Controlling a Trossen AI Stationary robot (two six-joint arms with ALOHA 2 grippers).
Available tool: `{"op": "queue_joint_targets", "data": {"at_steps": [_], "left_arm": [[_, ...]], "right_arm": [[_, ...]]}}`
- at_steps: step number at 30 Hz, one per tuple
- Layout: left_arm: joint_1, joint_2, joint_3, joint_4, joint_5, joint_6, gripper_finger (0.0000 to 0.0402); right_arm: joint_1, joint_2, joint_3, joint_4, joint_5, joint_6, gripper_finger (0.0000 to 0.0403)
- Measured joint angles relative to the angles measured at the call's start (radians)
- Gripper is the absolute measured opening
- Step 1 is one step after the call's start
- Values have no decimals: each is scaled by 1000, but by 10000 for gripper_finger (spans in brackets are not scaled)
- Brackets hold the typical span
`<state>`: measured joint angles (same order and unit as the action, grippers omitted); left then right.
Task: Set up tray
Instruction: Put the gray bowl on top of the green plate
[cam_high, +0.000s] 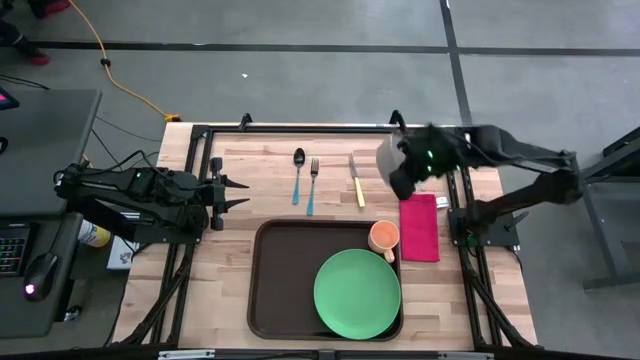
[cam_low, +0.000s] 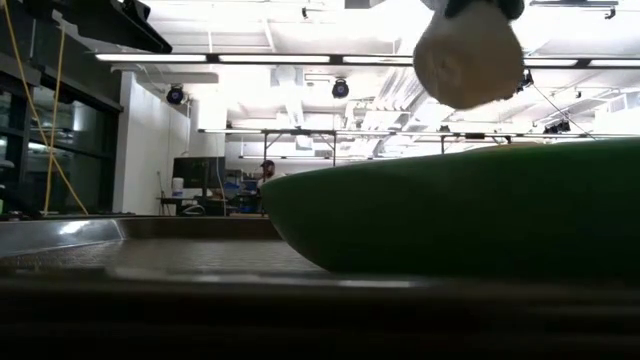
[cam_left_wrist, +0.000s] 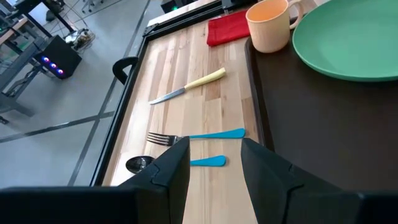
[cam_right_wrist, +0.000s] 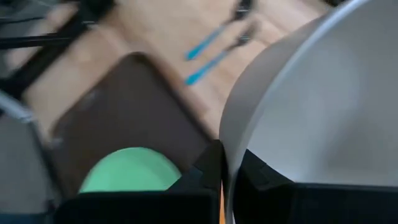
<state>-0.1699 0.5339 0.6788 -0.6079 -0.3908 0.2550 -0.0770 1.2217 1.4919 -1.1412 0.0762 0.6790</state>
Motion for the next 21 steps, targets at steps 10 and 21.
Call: {"op": "queue_joint_targets", "data": {"at_steps": [10,21], "left_arm": [[0,0,0,0,11,-3,172],[0,0,1,0,11,-20,172]], "right_arm": [[323,124,27,107,62,182,0],[511,463,370,-110,59,168,0]]}}
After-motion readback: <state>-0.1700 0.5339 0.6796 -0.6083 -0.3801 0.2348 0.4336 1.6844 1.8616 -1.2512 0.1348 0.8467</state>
